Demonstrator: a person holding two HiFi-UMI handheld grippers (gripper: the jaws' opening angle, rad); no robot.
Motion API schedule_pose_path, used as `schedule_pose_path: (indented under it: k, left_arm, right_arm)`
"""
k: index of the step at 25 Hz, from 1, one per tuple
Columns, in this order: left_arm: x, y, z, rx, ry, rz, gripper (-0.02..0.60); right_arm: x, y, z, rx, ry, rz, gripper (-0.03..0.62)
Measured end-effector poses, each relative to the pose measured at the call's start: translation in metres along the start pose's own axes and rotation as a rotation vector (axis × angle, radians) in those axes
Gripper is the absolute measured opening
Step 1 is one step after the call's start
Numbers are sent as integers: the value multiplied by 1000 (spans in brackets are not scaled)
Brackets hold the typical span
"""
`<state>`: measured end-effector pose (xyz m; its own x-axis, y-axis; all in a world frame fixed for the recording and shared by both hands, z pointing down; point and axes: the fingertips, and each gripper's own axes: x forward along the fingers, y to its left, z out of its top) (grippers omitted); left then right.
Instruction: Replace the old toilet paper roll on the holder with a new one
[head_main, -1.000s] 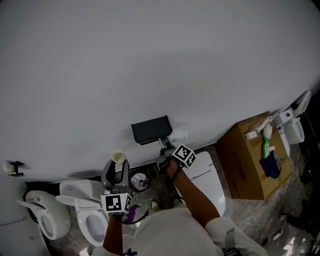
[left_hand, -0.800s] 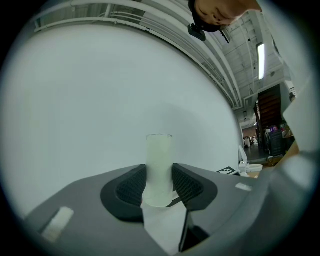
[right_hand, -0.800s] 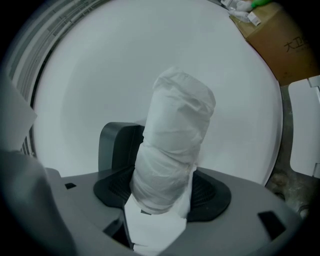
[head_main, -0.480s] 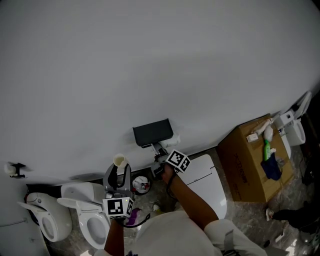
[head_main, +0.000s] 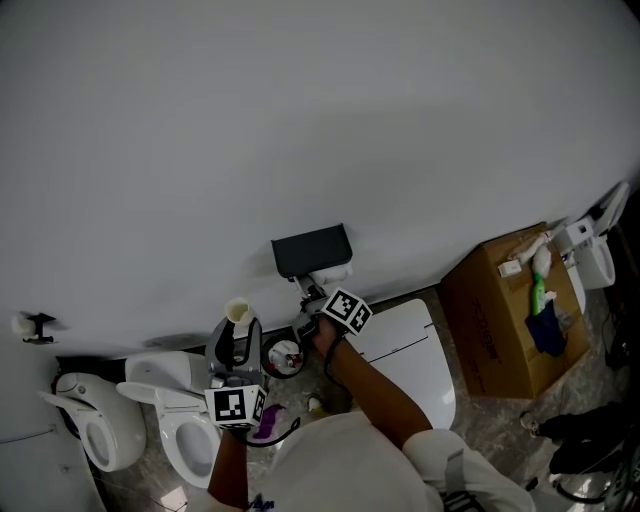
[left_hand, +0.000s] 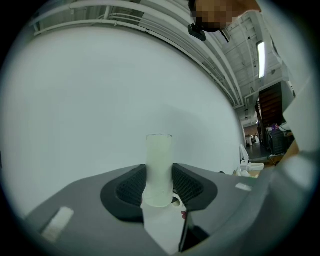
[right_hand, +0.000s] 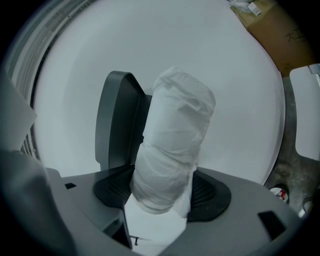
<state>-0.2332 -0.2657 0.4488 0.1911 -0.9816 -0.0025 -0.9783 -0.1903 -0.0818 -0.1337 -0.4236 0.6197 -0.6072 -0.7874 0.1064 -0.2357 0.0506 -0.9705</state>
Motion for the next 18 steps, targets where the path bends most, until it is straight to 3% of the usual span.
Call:
schedule_pose_path:
  k: [18]
  left_arm:
    - [-18,0,-4,-12,11,0,172]
  right_arm:
    - [3,3,-15,66,-48,27,339]
